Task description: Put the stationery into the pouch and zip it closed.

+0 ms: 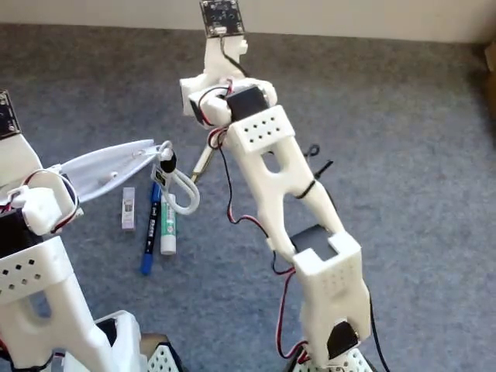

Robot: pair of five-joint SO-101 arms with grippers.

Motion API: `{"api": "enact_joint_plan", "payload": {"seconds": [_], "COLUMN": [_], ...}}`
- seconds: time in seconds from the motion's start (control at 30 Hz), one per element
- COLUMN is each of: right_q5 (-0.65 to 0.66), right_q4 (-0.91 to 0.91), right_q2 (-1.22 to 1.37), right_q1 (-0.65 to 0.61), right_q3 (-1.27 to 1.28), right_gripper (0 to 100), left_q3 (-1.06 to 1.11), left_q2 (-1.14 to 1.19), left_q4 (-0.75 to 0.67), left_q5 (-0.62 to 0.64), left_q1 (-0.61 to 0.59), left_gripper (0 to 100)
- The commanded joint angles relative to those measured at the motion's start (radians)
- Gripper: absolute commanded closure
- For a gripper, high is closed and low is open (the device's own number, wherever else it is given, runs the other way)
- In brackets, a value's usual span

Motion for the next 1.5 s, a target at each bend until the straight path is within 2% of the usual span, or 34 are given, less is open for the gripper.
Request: {"api": "enact_joint_plan", "payload": {"seconds": [0.0, 0.7, 1.17, 1.4, 1.47], "right_q5": [-0.011, -0.003, -0.003, -0.003, -0.003], "right_q4": [0.004, -0.001, -0.001, -0.015, -0.025], "right_q2": [0.024, 0.492, 0.625, 0.639, 0.639], "right_q1": [0.013, 0.058, 0.071, 0.076, 0.077], "right_q3": [-0.107, -0.492, -0.512, -0.512, -0.512], "right_gripper": [84.0, 84.0, 84.0, 95.4, 96.1], "left_q3": [0.012, 0.012, 0.012, 0.012, 0.012], "left_q2": [0.019, 0.019, 0.019, 0.019, 0.019], "left_q4": [-0.012, -0.012, -0.012, -0.012, -0.012], "left_q5": [0.006, 0.006, 0.006, 0.006, 0.006], "left_q1": [-0.019, -0.019, -0.019, -0.019, -0.019], "left_gripper": [99, 99, 99, 99, 99]}}
